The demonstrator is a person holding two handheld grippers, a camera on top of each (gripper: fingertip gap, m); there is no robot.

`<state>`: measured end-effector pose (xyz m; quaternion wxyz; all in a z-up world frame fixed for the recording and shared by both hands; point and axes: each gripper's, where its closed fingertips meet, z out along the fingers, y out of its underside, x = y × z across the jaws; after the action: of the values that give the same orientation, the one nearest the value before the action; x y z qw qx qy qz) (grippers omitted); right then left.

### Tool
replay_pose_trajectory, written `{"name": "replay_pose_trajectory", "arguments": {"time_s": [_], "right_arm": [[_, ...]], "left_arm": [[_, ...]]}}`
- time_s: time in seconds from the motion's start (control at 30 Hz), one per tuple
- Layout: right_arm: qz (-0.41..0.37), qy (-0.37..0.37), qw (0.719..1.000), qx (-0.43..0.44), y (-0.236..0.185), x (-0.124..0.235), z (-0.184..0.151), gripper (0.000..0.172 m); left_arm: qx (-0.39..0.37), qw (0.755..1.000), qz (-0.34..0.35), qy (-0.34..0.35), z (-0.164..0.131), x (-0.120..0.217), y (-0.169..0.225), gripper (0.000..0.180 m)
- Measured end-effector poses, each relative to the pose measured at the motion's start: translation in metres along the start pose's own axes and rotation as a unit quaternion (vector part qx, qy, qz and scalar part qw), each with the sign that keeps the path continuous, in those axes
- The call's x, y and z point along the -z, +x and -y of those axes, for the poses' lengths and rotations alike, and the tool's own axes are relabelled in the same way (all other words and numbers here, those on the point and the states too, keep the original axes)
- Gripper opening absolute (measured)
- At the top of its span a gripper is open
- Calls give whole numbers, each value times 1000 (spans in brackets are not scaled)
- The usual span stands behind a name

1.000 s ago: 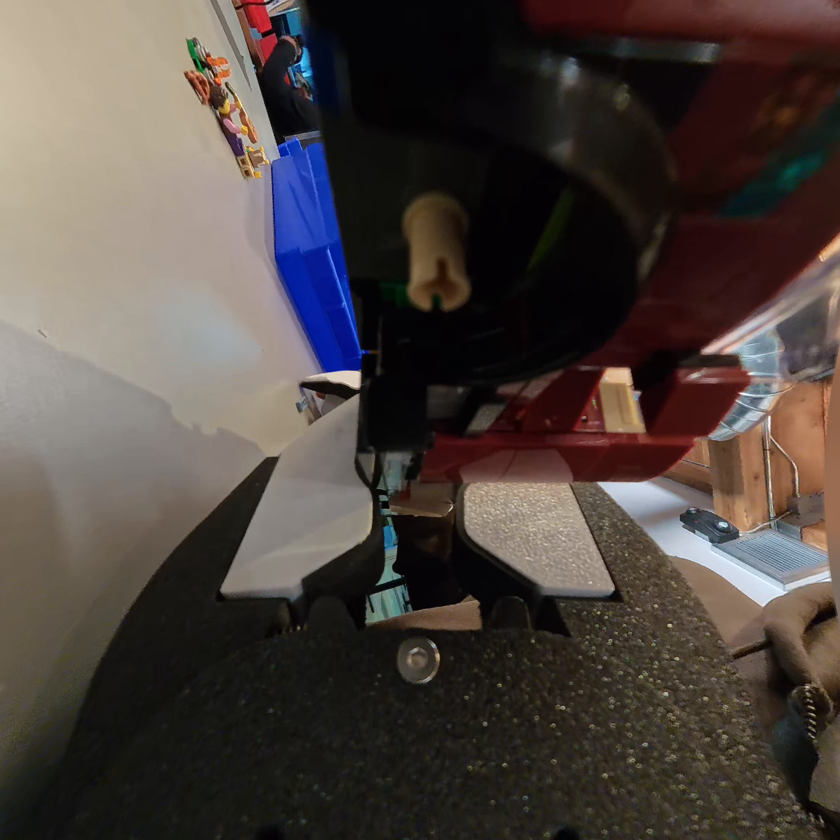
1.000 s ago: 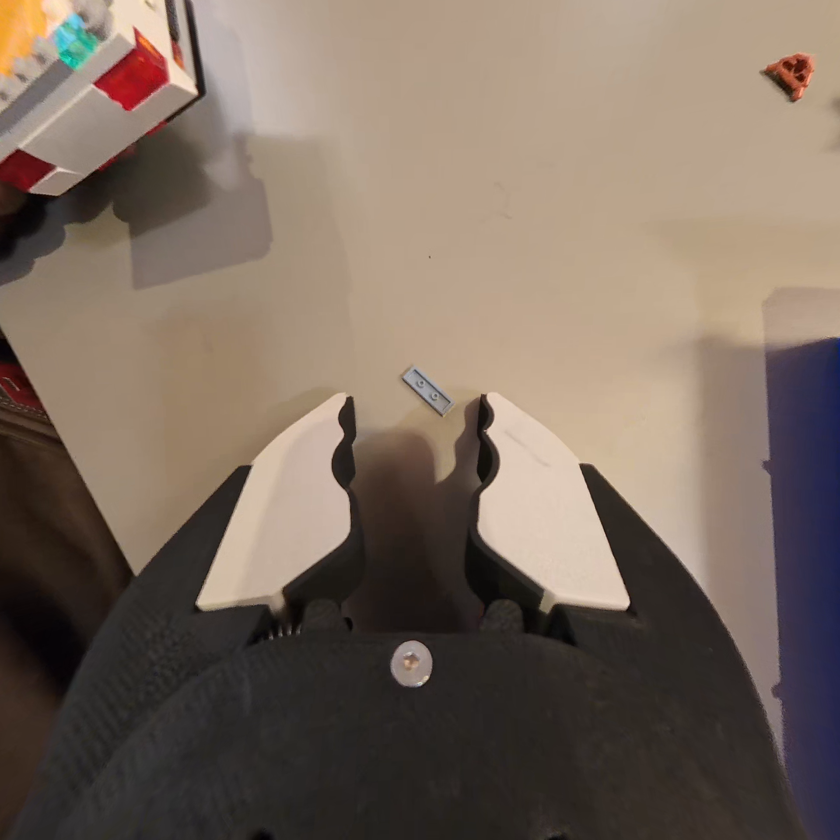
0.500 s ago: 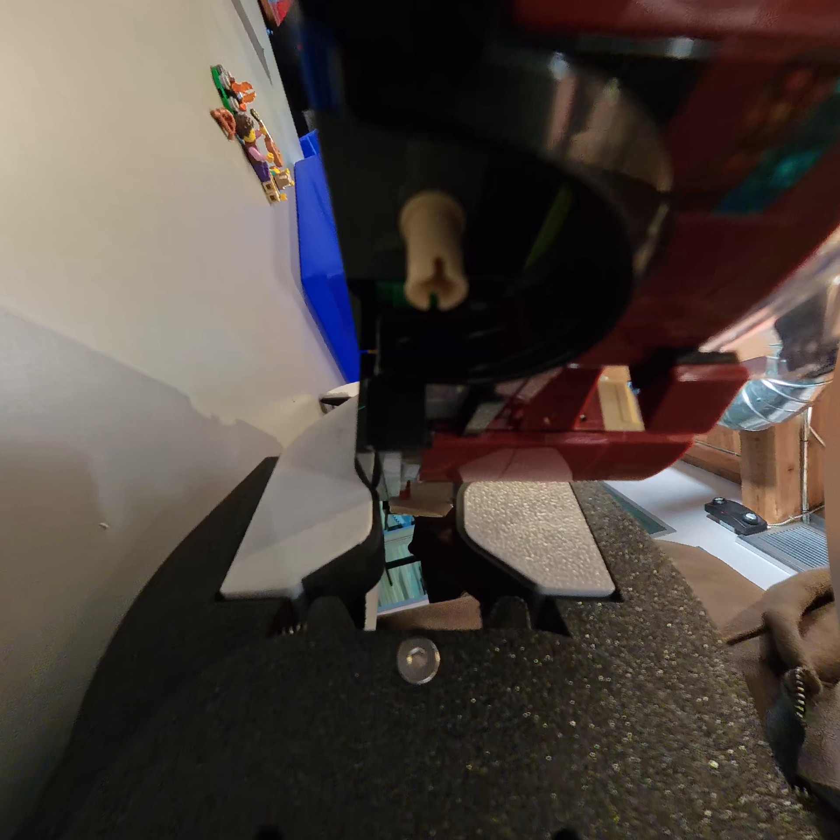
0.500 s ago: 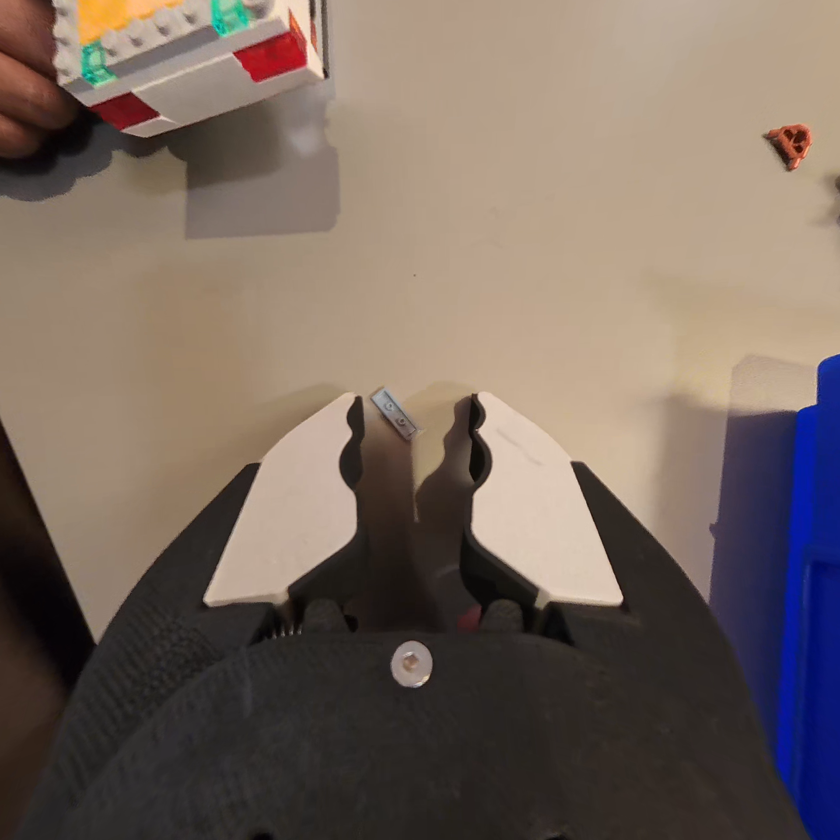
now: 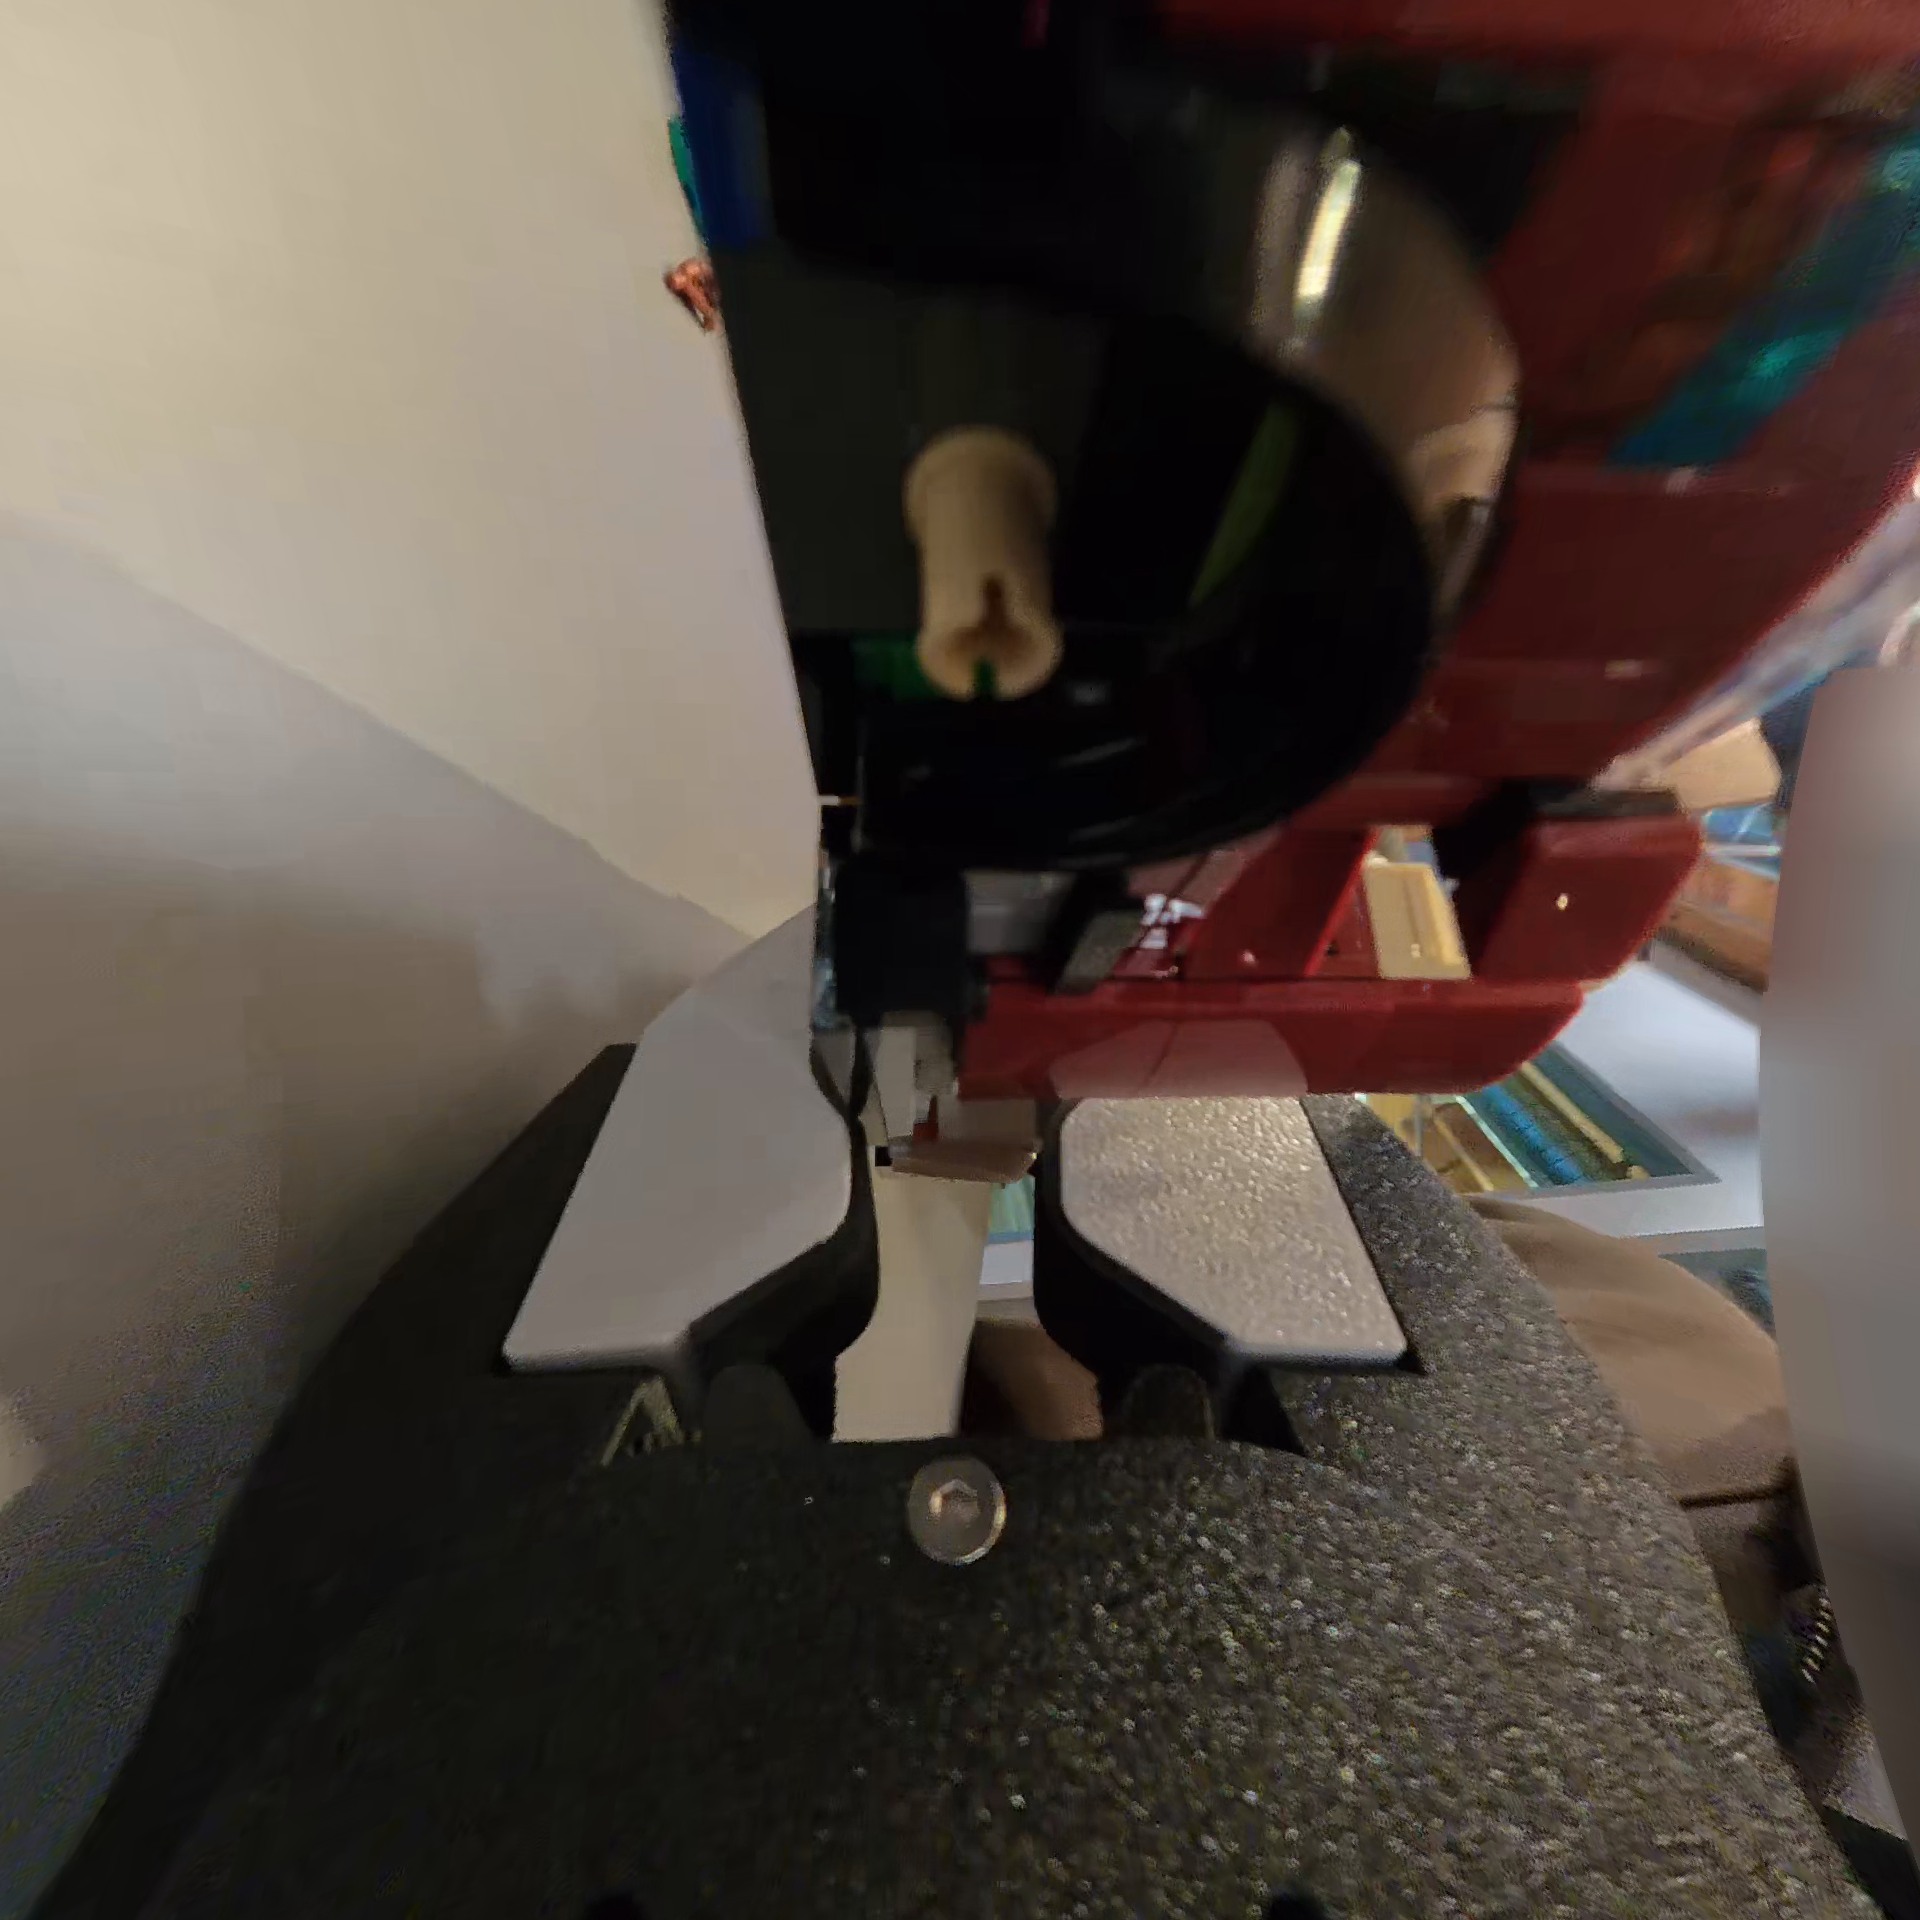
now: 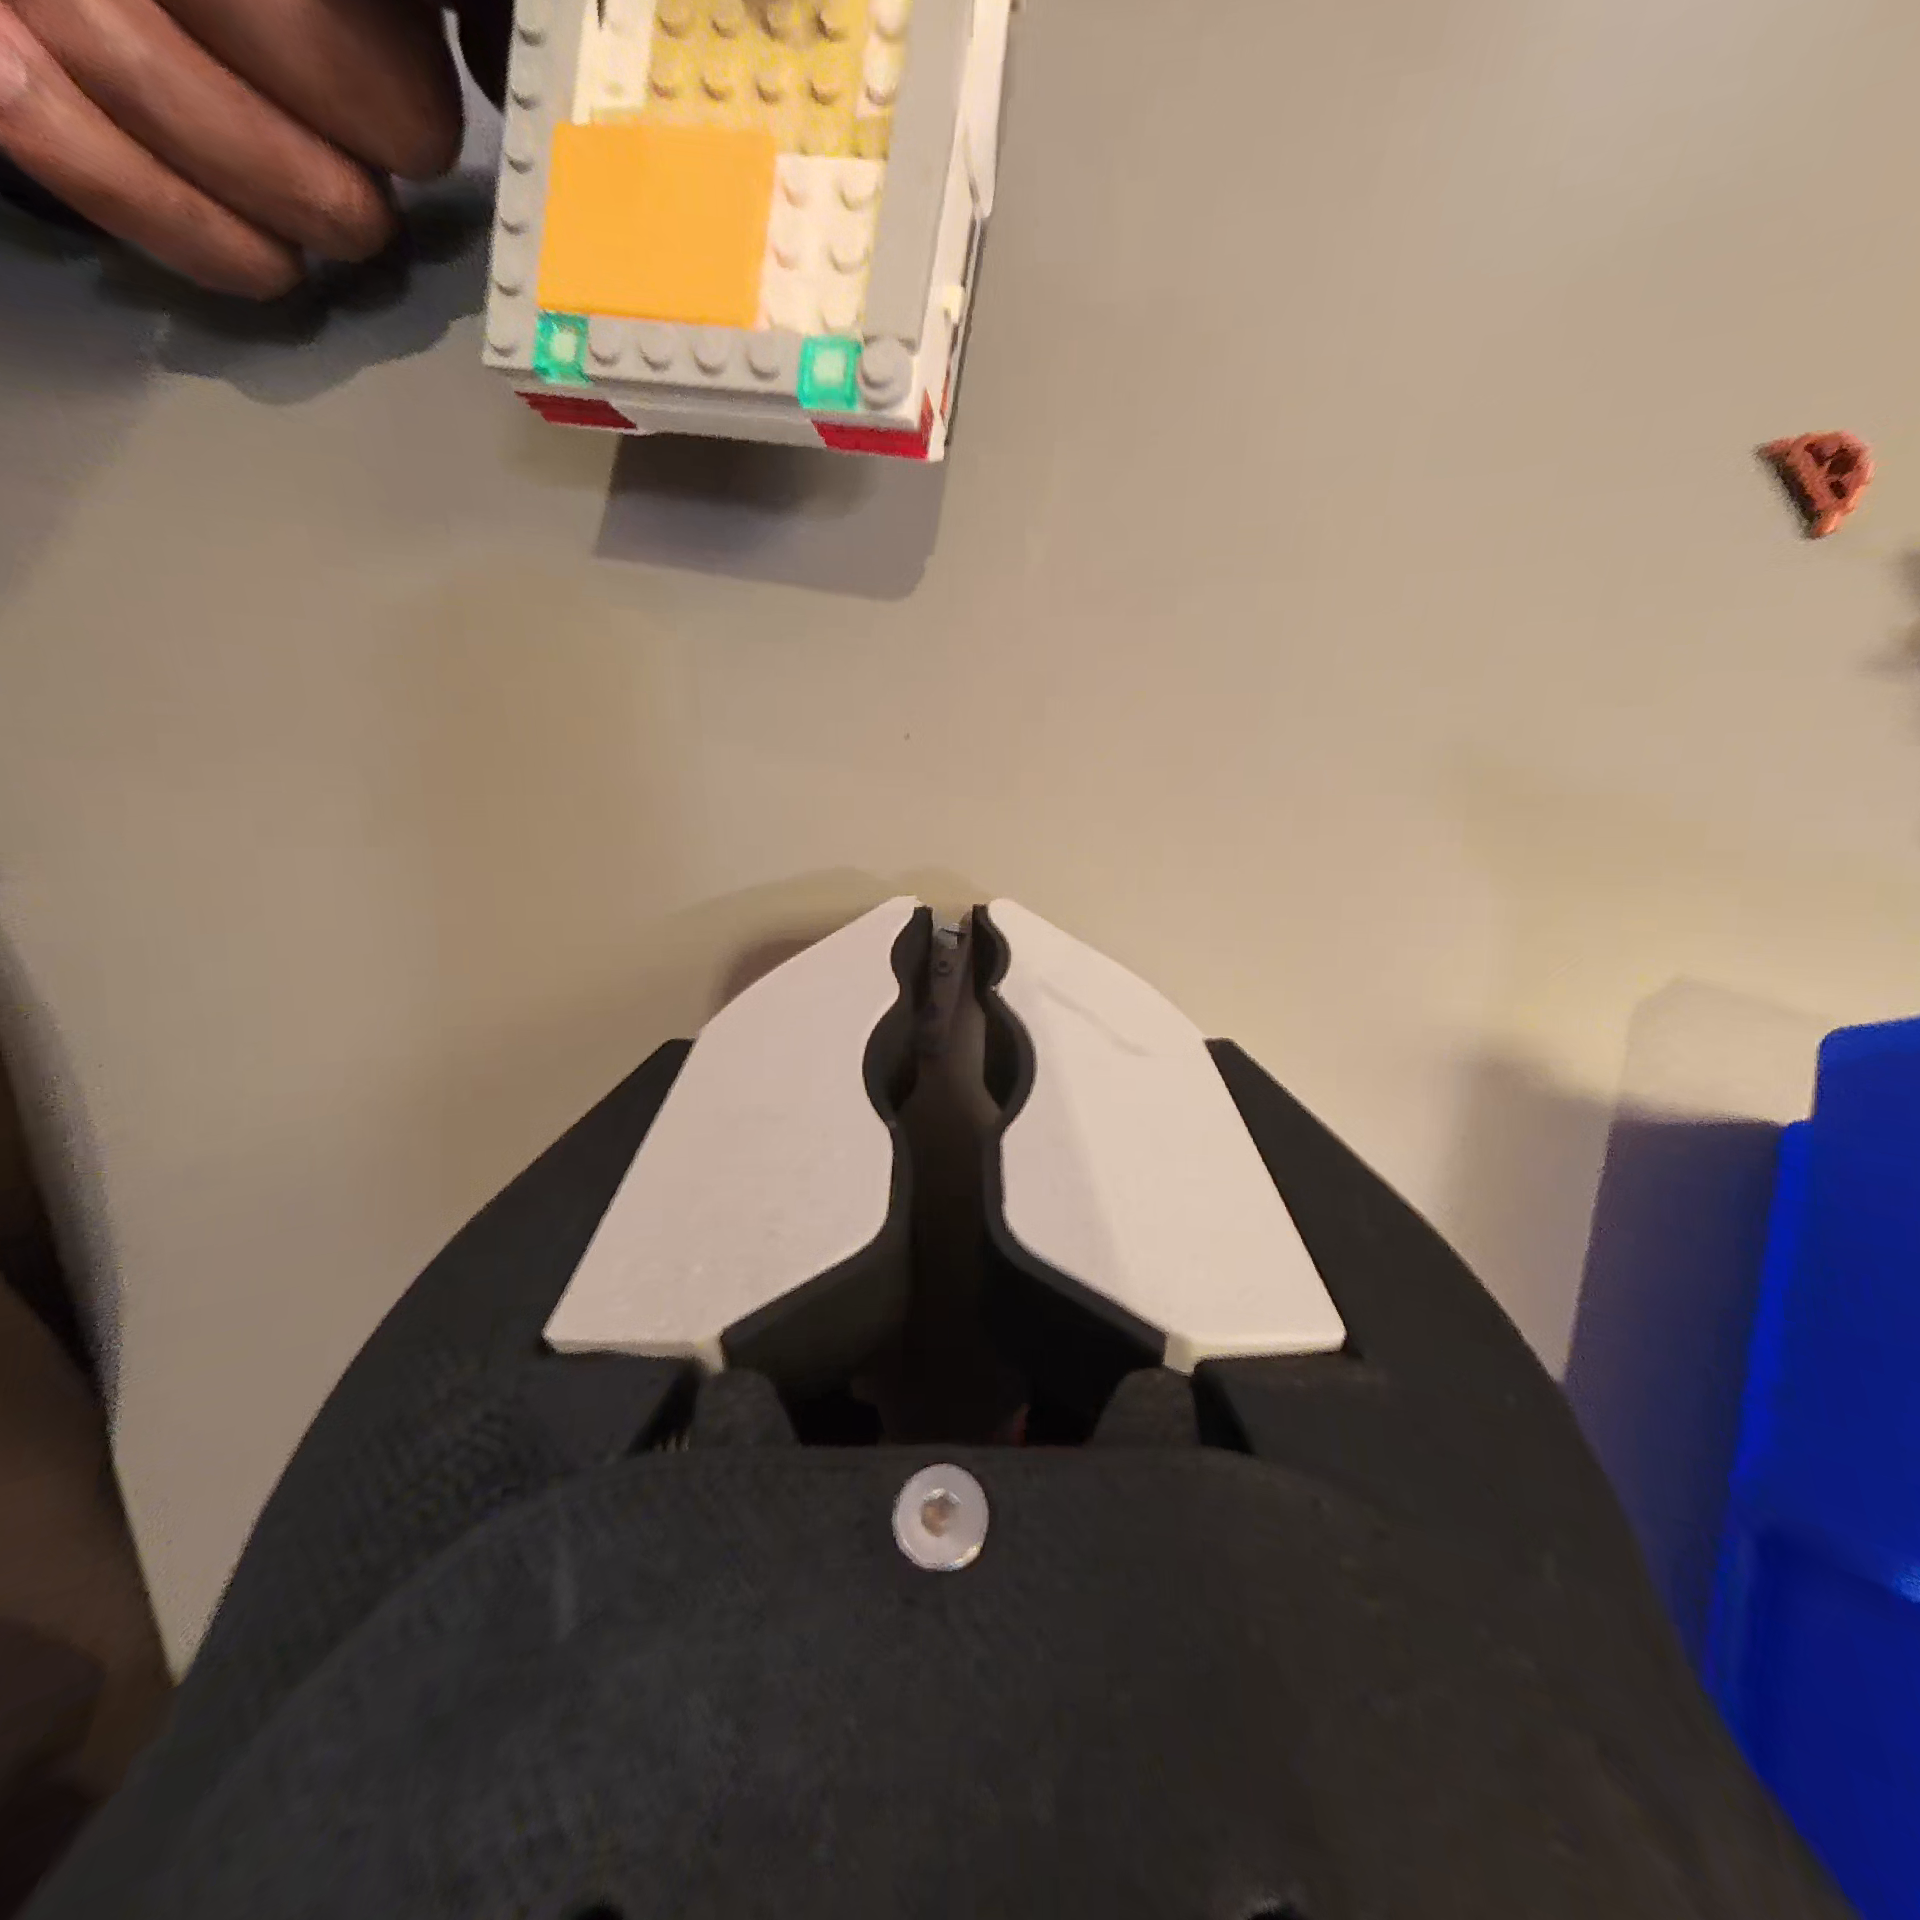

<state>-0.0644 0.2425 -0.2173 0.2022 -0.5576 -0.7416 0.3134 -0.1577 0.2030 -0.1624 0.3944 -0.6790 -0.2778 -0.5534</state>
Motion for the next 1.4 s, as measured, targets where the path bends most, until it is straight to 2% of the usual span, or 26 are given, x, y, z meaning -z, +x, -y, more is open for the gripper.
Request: {"name": "replay_pose_trajectory", "arguments": {"time_s": [0.17,0.47,0.6,0.8,0.93,1.13,1.3,1.4], "right_arm": [[-3,27,1000,1,8,1,17,7],[-18,57,998,-23,19,17,27,7],[-12,98,995,-15,17,11,53,8],[-15,122,992,35,20,-17,94,8],[-7,181,983,4,33,-25,128,8],[-10,81,996,44,46,-47,114,8],[-2,94,995,22,55,-42,106,25],[-9,98,995,10,60,-41,99,27]], "left_arm": [[-24,999,11,-17,17,-9,0,31],[-57,997,0,-46,19,-12,0,31],[-75,996,6,-40,21,-5,-1,31],[-122,992,34,0,40,13,-4,31],[-135,989,48,31,55,24,-6,31],[-134,988,66,46,64,33,-14,31],[-143,987,61,32,61,31,-14,31],[-135,989,55,25,57,29,-13,31]]}}
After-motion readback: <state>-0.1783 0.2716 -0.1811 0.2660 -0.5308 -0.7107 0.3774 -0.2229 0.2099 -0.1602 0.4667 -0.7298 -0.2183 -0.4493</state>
